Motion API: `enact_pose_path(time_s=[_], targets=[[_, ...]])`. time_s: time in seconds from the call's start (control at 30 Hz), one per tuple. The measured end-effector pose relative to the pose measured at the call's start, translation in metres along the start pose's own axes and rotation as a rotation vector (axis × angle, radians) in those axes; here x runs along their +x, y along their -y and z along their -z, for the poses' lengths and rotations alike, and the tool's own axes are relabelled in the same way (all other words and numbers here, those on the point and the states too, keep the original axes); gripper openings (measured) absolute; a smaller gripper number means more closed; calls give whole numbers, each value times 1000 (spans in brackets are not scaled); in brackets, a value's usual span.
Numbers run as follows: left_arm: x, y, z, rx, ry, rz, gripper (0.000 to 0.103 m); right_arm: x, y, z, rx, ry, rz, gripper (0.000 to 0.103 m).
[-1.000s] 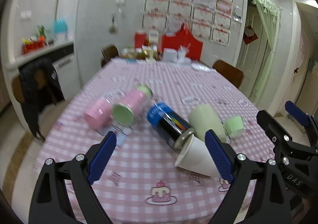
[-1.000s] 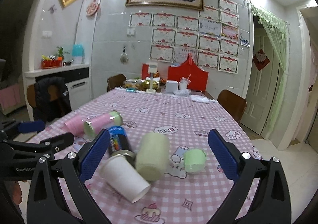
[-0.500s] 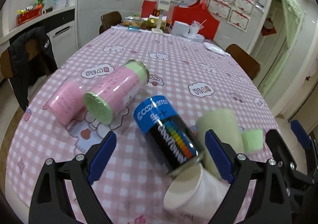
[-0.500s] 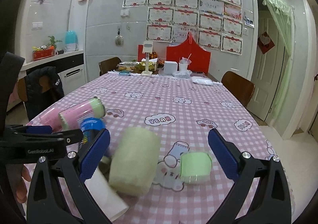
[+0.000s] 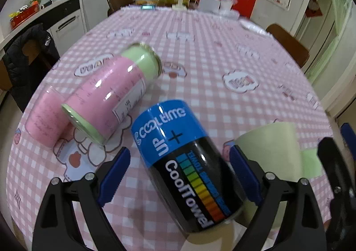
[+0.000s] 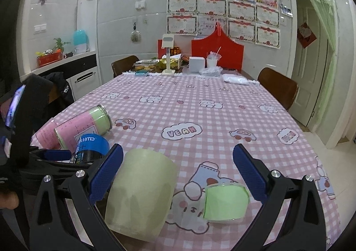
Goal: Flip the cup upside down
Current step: 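Reach the left gripper to the lying blue CoolTowel can and grasp it, then lift the blue can with the left gripper and rotate it upright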
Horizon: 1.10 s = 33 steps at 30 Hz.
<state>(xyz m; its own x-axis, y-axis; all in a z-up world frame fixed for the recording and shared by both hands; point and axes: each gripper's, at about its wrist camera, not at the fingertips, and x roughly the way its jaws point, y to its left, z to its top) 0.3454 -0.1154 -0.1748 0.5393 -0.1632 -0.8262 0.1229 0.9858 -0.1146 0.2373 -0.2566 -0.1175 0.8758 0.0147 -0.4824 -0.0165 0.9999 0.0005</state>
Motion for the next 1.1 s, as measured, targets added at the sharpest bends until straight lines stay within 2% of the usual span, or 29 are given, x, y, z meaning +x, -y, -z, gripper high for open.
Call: enact_pose_path(time_s=[0.17, 0.53, 0.87, 1.1], targets=[[6, 0, -4, 45, -15, -15, 88, 8, -3, 0, 11, -21, -31, 95], [8, -1, -12, 111, 9, 0, 71, 20, -10, 1, 28, -63, -62, 95], [-24, -5, -24, 134, 101, 47, 68, 11, -12, -11, 56, -24, -64, 95], [-57, -17, -20, 130, 161, 69, 67, -4, -22, -22, 57, 18, -62, 95]])
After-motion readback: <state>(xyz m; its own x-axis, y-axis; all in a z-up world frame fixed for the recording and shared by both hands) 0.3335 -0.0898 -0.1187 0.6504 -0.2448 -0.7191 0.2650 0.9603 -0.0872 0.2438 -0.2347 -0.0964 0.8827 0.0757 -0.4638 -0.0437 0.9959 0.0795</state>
